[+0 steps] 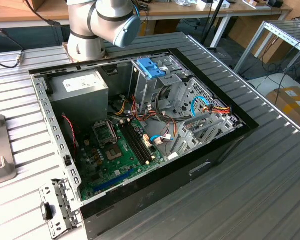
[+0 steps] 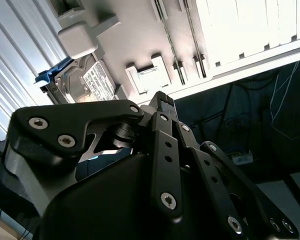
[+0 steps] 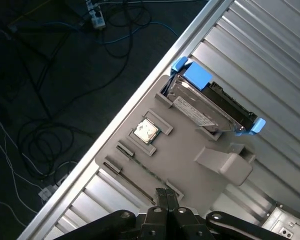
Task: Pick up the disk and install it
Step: 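Pick up the disk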
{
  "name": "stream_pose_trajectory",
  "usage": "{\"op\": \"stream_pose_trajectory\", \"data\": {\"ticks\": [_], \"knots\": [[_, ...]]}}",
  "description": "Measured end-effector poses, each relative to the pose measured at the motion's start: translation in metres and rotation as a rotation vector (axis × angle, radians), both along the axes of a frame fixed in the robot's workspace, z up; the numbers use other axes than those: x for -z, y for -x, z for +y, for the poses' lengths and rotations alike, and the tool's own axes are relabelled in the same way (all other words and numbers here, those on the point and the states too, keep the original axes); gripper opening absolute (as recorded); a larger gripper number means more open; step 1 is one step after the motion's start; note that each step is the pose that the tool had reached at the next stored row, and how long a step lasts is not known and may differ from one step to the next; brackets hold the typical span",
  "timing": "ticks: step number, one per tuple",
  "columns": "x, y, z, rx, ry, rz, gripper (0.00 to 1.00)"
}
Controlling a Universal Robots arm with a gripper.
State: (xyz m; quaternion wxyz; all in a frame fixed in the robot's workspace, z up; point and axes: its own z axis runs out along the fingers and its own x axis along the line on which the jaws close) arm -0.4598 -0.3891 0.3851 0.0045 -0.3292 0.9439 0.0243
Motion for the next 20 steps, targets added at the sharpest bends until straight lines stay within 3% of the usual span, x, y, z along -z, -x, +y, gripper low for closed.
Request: {"op": "stream_pose_trajectory", "data": {"ticks": [20], "knots": [[0.0000, 0.0000, 0.0000, -0.140, 0.0000, 0.0000, 0.10]]}}
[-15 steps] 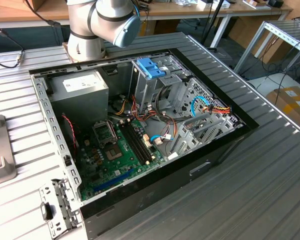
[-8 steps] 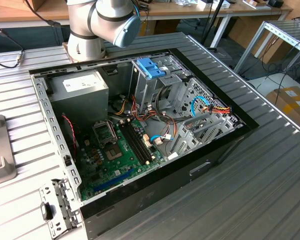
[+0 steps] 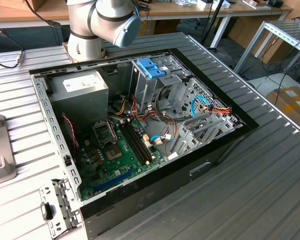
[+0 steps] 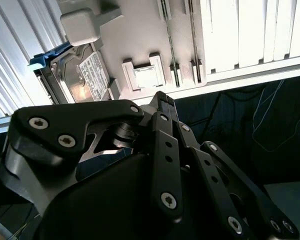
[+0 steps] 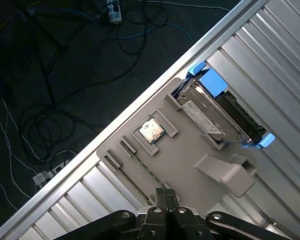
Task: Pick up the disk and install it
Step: 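Pick up the disk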
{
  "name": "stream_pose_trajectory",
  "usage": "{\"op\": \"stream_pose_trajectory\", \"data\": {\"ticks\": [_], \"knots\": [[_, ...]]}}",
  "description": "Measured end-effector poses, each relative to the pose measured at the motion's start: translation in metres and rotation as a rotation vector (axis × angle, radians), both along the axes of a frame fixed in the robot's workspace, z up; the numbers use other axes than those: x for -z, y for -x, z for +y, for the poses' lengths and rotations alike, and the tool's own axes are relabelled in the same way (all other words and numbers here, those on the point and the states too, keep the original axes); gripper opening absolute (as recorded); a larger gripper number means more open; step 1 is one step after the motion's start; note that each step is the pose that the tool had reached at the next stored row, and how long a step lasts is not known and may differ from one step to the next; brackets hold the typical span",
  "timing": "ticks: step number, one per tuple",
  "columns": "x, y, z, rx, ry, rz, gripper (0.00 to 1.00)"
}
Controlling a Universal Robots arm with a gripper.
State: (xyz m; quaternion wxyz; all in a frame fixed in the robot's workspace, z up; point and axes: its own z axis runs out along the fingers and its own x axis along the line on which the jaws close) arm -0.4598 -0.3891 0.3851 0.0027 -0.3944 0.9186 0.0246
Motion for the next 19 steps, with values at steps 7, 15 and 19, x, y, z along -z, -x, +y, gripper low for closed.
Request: {"op": "stream_pose_trajectory", "data": {"ticks": [7, 15, 19], "knots": [[0.0000, 0.0000, 0.0000, -0.053, 0.0000, 0.0000, 0.10], [0.0000, 0.0000, 0.0000, -0.099, 0.0000, -0.0001, 0.10], [0.0000, 0.0000, 0.0000, -0.122, 0.0000, 0.0000, 0.10]]}}
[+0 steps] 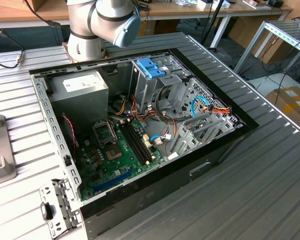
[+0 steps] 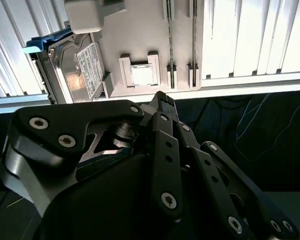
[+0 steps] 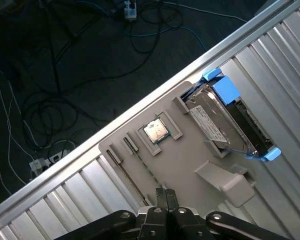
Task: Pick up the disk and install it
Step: 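Pick up the disk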
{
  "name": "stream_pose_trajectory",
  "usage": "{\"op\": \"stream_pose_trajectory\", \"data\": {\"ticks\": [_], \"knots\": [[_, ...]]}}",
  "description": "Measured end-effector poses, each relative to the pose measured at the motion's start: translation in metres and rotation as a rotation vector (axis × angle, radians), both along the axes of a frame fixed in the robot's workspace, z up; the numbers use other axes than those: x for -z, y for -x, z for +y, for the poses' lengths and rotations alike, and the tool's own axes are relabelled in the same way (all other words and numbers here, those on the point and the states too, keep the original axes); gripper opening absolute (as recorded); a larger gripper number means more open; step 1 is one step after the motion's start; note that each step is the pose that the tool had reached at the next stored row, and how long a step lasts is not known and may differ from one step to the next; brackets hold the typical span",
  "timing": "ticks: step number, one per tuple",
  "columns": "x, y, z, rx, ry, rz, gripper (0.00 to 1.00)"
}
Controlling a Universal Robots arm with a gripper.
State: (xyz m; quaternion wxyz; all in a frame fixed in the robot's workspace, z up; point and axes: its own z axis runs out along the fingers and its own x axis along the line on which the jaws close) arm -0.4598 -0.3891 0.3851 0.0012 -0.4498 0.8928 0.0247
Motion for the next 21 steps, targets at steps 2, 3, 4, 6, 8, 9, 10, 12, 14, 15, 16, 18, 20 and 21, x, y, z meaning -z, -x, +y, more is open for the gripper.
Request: {"op": "stream_pose_trajectory", "data": {"ticks": [2, 3, 4, 6, 8, 9, 10, 12, 14, 15, 16, 18, 20, 21], "knots": [[0.0000, 0.0000, 0.0000, -0.010, 0.0000, 0.0000, 0.10], [0.0000, 0.0000, 0.0000, -0.015, 0.0000, 0.0000, 0.10], [0.0000, 0.0000, 0.0000, -0.020, 0.0000, 0.0000, 0.10], [0.0000, 0.0000, 0.0000, -0.031, 0.0000, 0.0000, 0.10], [0.0000, 0.0000, 0.0000, -0.040, 0.0000, 0.0000, 0.10], [0.0000, 0.0000, 0.0000, -0.046, 0.0000, 0.0000, 0.10], [0.0000, 0.0000, 0.0000, -0.051, 0.0000, 0.0000, 0.10], [0.0000, 0.0000, 0.0000, -0.064, 0.0000, 0.0000, 0.10], [0.0000, 0.0000, 0.0000, -0.076, 0.0000, 0.0000, 0.10], [0.0000, 0.0000, 0.0000, -0.081, 0.0000, -0.0001, 0.10], [0.0000, 0.0000, 0.0000, -0.087, 0.0000, 0.0000, 0.10], [0.0000, 0.0000, 0.0000, -0.098, 0.0000, 0.0000, 0.10], [0.0000, 0.0000, 0.0000, -0.109, 0.0000, 0.0000, 0.10], [0.0000, 0.0000, 0.0000, -0.114, 0.0000, 0.0000, 0.10]]}}
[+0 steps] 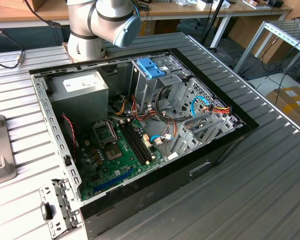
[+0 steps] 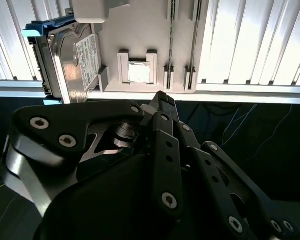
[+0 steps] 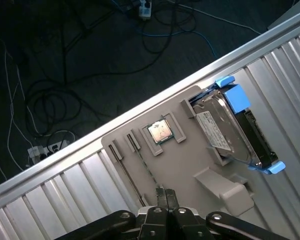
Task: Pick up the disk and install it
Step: 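Pick up the disk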
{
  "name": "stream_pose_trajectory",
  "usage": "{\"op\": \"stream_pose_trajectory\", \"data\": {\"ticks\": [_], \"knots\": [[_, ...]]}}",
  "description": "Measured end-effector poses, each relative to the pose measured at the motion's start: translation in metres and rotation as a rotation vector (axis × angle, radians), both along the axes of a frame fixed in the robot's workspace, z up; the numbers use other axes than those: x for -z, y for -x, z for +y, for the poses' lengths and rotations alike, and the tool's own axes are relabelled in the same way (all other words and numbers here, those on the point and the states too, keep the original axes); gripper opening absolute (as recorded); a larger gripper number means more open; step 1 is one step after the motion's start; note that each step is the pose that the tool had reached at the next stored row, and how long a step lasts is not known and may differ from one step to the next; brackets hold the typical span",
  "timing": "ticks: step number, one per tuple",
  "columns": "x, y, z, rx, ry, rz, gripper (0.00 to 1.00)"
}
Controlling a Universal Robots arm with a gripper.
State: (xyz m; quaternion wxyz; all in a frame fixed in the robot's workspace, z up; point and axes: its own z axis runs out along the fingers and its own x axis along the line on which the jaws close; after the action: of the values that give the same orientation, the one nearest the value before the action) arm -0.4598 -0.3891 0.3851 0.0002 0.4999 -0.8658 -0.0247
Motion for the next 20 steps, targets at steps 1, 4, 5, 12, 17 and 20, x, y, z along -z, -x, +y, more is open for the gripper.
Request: {"op": "stream_pose_trajectory", "data": {"ticks": [1, 4, 5, 12, 17, 20], "knots": [[0.0000, 0.0000, 0.0000, -0.009, 0.0000, 0.0000, 0.10], [0.0000, 0.0000, 0.0000, -0.028, 0.0000, -0.0001, 0.10], [0.0000, 0.0000, 0.0000, -0.036, 0.0000, 0.0000, 0.10], [0.0000, 0.0000, 0.0000, -0.075, 0.0000, 0.0000, 0.10], [0.0000, 0.0000, 0.0000, -0.107, 0.0000, 0.0000, 0.10], [0.0000, 0.0000, 0.0000, -0.125, 0.0000, 0.0000, 0.10]]}}
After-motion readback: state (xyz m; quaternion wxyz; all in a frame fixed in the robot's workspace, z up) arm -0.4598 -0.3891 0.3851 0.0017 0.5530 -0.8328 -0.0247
